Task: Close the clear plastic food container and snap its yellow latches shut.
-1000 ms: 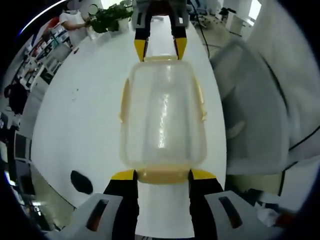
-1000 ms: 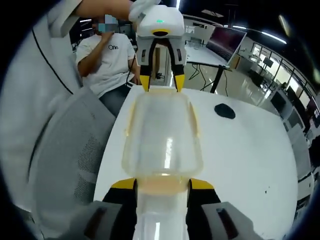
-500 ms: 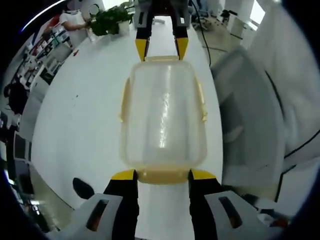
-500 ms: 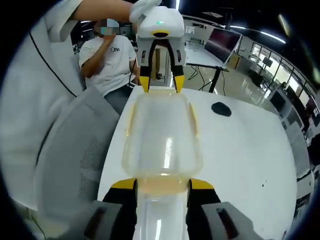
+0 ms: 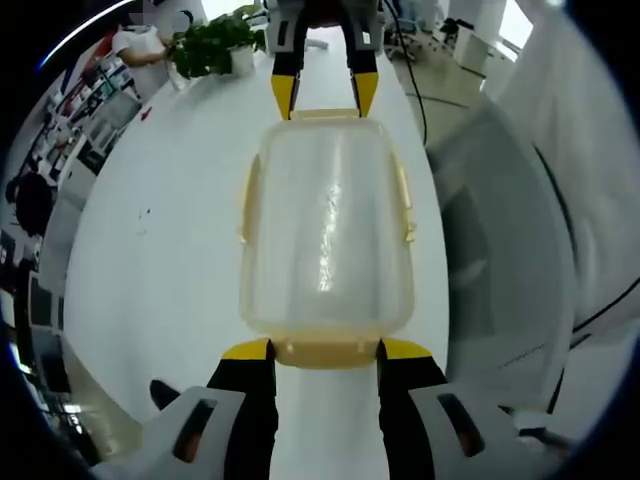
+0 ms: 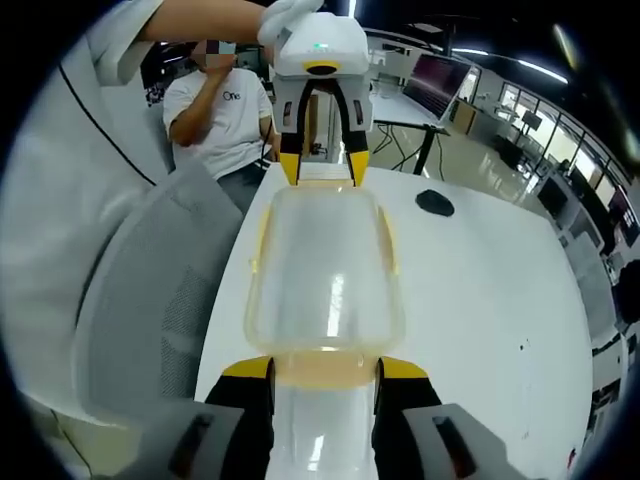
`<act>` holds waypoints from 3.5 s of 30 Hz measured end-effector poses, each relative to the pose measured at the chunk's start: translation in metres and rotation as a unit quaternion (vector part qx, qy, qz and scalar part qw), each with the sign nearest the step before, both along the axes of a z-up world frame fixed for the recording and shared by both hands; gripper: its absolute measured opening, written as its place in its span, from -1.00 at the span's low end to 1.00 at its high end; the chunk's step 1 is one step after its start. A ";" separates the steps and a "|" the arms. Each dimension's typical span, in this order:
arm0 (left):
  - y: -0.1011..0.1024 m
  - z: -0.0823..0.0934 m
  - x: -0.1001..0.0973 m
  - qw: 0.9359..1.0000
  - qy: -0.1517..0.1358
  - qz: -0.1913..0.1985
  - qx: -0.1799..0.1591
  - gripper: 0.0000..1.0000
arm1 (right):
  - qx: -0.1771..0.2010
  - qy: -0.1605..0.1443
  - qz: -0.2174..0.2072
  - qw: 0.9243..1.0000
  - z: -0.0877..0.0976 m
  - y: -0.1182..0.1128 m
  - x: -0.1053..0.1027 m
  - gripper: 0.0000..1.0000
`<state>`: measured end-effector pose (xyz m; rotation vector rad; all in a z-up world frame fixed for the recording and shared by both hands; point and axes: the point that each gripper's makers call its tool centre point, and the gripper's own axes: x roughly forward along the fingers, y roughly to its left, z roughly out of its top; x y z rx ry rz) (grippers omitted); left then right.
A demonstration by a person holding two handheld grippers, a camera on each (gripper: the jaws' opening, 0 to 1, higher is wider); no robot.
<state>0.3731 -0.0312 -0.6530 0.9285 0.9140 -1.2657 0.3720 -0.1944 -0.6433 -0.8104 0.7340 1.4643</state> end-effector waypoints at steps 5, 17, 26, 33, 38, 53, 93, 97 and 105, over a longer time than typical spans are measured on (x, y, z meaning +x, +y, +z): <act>-0.014 -0.001 0.000 1.000 0.000 0.001 0.001 -0.26 | 0.000 0.001 0.001 1.000 -0.001 -0.012 0.001 -0.27; -0.053 -0.009 0.007 1.000 0.000 -0.006 0.007 -0.26 | 0.000 0.000 -0.006 1.000 -0.010 -0.052 0.004 -0.27; -0.080 -0.016 0.010 1.000 0.004 -0.015 0.003 -0.26 | -0.004 0.005 -0.013 1.000 -0.018 -0.079 0.006 -0.27; -0.098 -0.020 0.014 1.000 0.007 -0.016 -0.001 -0.26 | -0.011 0.003 -0.015 1.000 -0.023 -0.096 0.010 -0.27; -0.108 -0.026 0.017 1.000 0.003 -0.021 -0.001 -0.26 | -0.018 0.005 -0.016 1.000 -0.030 -0.107 0.013 -0.27; -0.130 -0.049 0.023 1.000 0.002 -0.025 -0.002 -0.26 | -0.031 0.010 -0.015 0.999 -0.049 -0.130 0.016 -0.27; -0.154 -0.089 0.021 0.999 0.031 -0.027 0.000 -0.26 | -0.051 0.022 -0.010 0.998 -0.093 -0.153 0.016 -0.26; -0.154 -0.090 0.021 0.999 0.029 -0.030 0.003 -0.25 | -0.056 0.022 -0.011 0.998 -0.098 -0.153 0.015 -0.26; -0.154 -0.092 0.020 0.999 0.026 -0.035 0.005 -0.25 | -0.060 0.015 -0.006 0.998 -0.099 -0.155 0.016 -0.25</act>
